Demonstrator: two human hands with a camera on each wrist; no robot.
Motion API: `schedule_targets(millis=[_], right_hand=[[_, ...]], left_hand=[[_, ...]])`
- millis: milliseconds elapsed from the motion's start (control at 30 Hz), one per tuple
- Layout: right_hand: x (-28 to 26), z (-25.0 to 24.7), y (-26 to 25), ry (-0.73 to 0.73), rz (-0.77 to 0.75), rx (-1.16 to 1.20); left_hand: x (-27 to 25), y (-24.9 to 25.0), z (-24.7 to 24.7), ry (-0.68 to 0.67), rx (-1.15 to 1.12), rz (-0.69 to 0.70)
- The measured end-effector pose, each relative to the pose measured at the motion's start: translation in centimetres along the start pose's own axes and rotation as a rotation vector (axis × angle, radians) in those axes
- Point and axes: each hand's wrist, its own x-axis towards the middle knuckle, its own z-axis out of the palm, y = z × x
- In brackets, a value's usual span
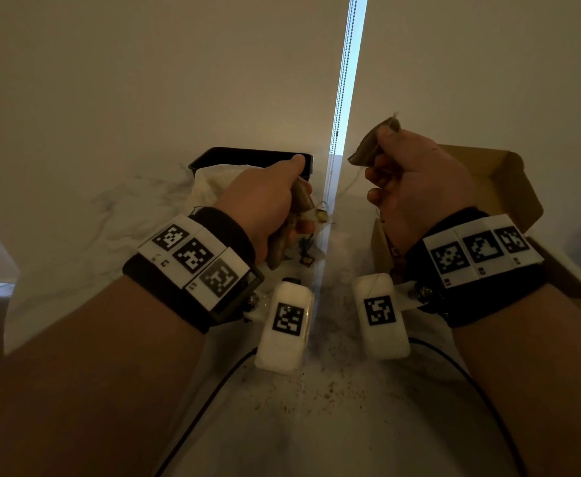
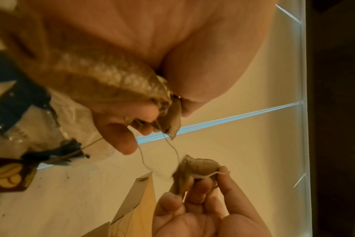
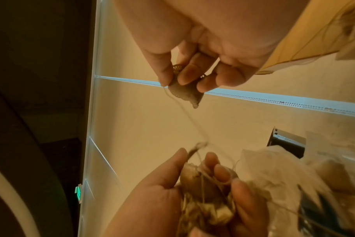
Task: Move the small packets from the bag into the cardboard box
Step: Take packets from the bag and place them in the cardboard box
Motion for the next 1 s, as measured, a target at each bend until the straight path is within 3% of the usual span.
schedule_targets(millis=[367,567,1000], right_hand=[[0.9,-0.7,-0.2,0.041,0.009,0.037],[1.3,-0.9,-0.7,0.108,0.024,0.146],[0.2,-0.1,-1.1,-0.051,0.091,0.214]], left_hand=[[0.7,0.2,-0.5,0.078,0.024,0.118],[0.6,0.2,-0.6,0.030,0.042,0.083],[0.6,-0.2,-0.5,0.019,0.137,0.123]])
